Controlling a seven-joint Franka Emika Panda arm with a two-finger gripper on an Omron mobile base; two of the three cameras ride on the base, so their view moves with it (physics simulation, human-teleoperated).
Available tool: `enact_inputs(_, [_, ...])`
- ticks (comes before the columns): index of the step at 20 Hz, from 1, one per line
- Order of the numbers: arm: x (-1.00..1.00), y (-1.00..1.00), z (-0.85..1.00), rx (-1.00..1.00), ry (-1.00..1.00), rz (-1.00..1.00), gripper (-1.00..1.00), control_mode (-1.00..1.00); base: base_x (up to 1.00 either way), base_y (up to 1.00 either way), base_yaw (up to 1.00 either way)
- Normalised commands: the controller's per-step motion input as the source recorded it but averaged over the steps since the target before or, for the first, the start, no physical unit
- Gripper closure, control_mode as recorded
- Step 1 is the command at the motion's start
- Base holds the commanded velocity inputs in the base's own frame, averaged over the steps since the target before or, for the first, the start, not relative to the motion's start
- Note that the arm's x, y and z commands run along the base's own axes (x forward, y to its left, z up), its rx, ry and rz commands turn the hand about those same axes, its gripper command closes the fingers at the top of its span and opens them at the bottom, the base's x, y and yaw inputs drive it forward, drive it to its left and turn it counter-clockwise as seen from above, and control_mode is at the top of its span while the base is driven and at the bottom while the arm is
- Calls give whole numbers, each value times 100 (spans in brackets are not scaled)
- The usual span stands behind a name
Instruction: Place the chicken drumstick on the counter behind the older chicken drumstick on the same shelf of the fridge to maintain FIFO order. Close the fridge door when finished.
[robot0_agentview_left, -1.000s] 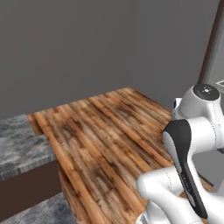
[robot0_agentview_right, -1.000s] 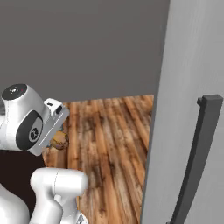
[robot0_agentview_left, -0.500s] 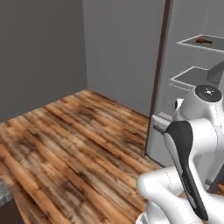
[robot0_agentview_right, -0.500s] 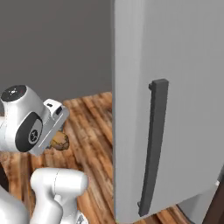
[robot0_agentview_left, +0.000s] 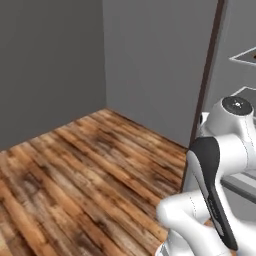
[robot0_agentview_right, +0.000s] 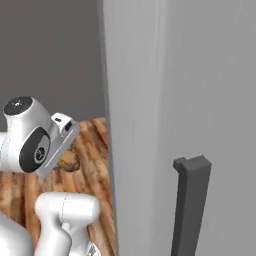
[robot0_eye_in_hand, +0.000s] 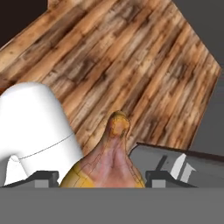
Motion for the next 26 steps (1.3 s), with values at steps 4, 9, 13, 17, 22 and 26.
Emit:
enact_inputs(4, [0, 0, 0, 0, 0, 0, 100, 100, 43, 26, -58])
enact_inputs(9, [0, 0, 0, 0, 0, 0, 100, 100, 52, 49, -70])
enact_inputs(13, [0, 0, 0, 0, 0, 0, 100, 100, 58, 54, -70])
enact_inputs(17, [0, 0, 0, 0, 0, 0, 100, 100, 77, 19, -59])
enact_inputs(22, [0, 0, 0, 0, 0, 0, 100, 100, 59, -23, -49])
enact_inputs(26, [0, 0, 0, 0, 0, 0, 100, 100, 77, -5, -48])
